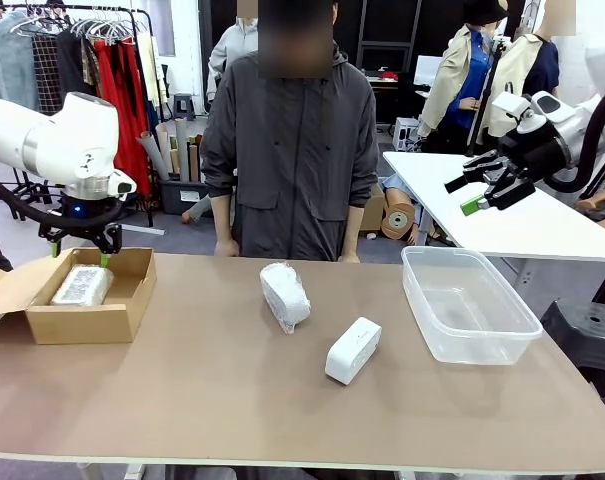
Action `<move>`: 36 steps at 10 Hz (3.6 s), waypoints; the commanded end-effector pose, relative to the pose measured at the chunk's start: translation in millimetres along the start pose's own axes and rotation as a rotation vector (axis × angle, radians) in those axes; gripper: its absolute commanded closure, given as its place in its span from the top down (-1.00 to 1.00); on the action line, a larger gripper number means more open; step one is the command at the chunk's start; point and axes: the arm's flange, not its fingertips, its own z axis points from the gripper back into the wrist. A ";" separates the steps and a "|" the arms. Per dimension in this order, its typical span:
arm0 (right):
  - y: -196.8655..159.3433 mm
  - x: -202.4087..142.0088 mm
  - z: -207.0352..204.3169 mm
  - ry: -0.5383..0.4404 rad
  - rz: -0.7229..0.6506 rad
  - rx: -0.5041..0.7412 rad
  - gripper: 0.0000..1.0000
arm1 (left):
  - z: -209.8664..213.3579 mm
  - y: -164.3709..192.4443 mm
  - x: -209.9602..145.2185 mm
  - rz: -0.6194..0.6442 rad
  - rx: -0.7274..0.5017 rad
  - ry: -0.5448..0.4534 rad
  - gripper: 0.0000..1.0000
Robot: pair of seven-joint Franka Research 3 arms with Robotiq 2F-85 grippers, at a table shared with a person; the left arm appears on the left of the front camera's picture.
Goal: Separate and place wrapped and unwrapped clocks.
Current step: Pick up the Digital clock indicated by the person.
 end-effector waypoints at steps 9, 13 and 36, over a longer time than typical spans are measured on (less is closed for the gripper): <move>2.2 1.0 0.3 -0.002 0.002 -0.003 1.00 | 87.2 -24.1 -40.8 -0.691 -0.337 -0.337 1.00; 2.2 1.0 0.3 -0.002 0.002 -0.003 1.00 | 121.7 -3.4 -41.8 -1.116 -0.493 -0.529 1.00; 2.2 1.0 0.3 -0.002 0.002 -0.003 1.00 | 138.7 32.6 -44.4 -1.434 -0.730 -1.004 1.00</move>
